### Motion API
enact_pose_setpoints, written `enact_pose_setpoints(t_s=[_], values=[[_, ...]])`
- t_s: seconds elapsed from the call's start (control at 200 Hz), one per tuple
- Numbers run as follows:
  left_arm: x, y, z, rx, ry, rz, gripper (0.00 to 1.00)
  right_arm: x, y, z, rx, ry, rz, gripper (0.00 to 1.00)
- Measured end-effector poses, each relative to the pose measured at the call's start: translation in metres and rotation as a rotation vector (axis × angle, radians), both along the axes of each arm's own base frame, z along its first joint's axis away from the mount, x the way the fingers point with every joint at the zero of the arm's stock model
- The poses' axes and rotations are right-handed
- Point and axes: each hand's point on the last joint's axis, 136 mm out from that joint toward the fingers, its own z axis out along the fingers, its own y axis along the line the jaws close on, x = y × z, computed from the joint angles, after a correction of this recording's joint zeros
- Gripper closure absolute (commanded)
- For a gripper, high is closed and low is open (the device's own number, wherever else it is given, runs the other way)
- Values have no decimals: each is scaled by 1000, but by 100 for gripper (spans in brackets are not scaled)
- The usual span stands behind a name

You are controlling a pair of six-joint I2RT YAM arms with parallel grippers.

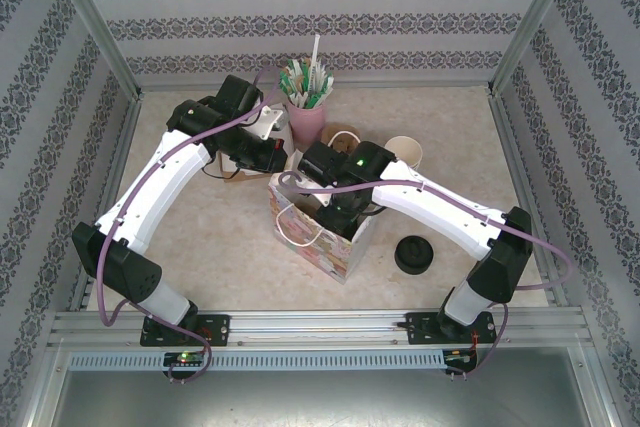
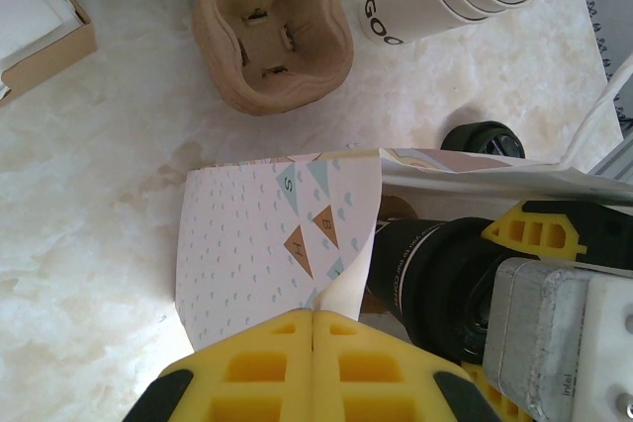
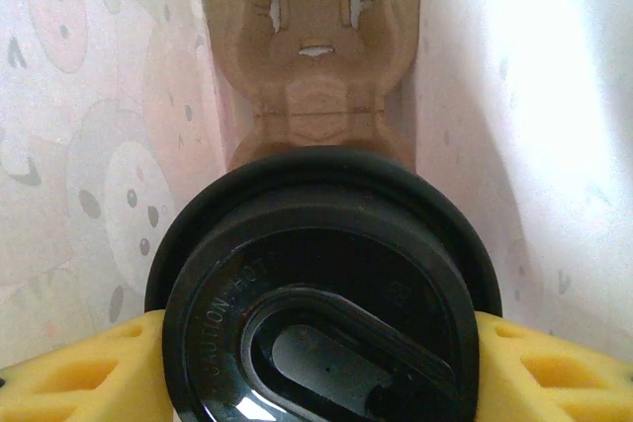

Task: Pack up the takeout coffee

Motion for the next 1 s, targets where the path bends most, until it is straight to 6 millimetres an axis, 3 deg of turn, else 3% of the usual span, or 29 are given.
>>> enact_pose_setpoints(t_s=[0.999], values=[[-1, -1, -2, -6, 10, 6, 100, 14, 17, -17, -25, 20, -7, 44]])
